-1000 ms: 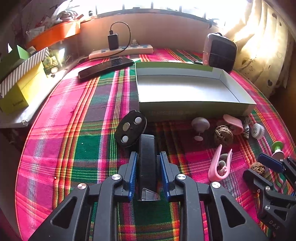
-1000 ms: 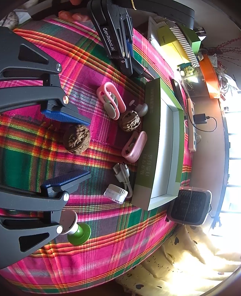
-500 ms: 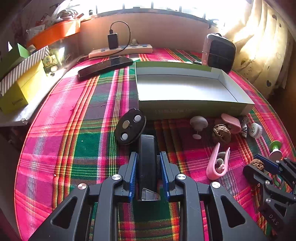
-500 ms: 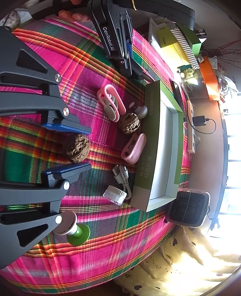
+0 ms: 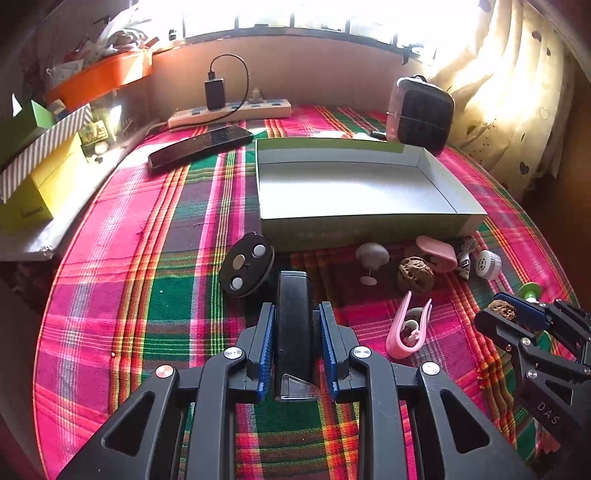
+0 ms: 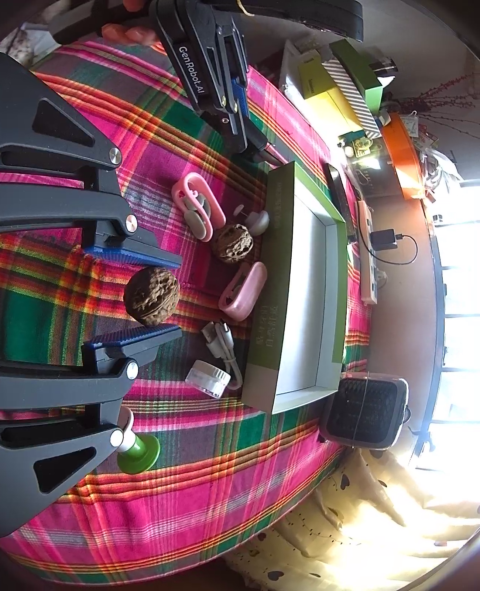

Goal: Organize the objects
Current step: 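Carry the flashlight and walnut into the white box and open both tools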

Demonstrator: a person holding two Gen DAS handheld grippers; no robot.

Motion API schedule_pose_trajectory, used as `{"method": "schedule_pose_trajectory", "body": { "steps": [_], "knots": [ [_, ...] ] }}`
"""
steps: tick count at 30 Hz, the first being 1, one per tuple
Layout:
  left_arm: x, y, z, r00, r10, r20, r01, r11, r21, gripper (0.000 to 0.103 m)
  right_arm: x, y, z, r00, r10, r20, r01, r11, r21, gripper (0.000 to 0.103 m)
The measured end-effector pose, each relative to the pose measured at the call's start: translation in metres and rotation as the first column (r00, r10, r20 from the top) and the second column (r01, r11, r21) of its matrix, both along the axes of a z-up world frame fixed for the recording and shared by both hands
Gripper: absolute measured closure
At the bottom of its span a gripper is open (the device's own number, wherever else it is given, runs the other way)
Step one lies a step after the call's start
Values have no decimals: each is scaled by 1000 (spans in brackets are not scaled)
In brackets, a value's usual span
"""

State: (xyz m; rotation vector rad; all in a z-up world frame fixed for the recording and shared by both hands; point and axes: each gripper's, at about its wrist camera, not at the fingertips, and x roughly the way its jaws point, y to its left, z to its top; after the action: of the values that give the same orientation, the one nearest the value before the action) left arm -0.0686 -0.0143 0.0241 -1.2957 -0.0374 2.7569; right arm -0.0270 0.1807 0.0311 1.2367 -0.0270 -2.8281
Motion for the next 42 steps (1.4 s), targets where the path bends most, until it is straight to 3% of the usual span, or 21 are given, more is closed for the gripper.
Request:
{"method": "schedule_pose_trajectory", "body": {
  "steps": [22,42],
  "knots": [
    [-58,6,27,998,-59,-5,59,997,50,82,-67,20,30,1000,5,-18,-5,1000,-5,71],
    [-140,13,16,997,-69,31,68,997,26,82,-162,54,20,999,-34,33,32,998,51,71]
  ]
}}
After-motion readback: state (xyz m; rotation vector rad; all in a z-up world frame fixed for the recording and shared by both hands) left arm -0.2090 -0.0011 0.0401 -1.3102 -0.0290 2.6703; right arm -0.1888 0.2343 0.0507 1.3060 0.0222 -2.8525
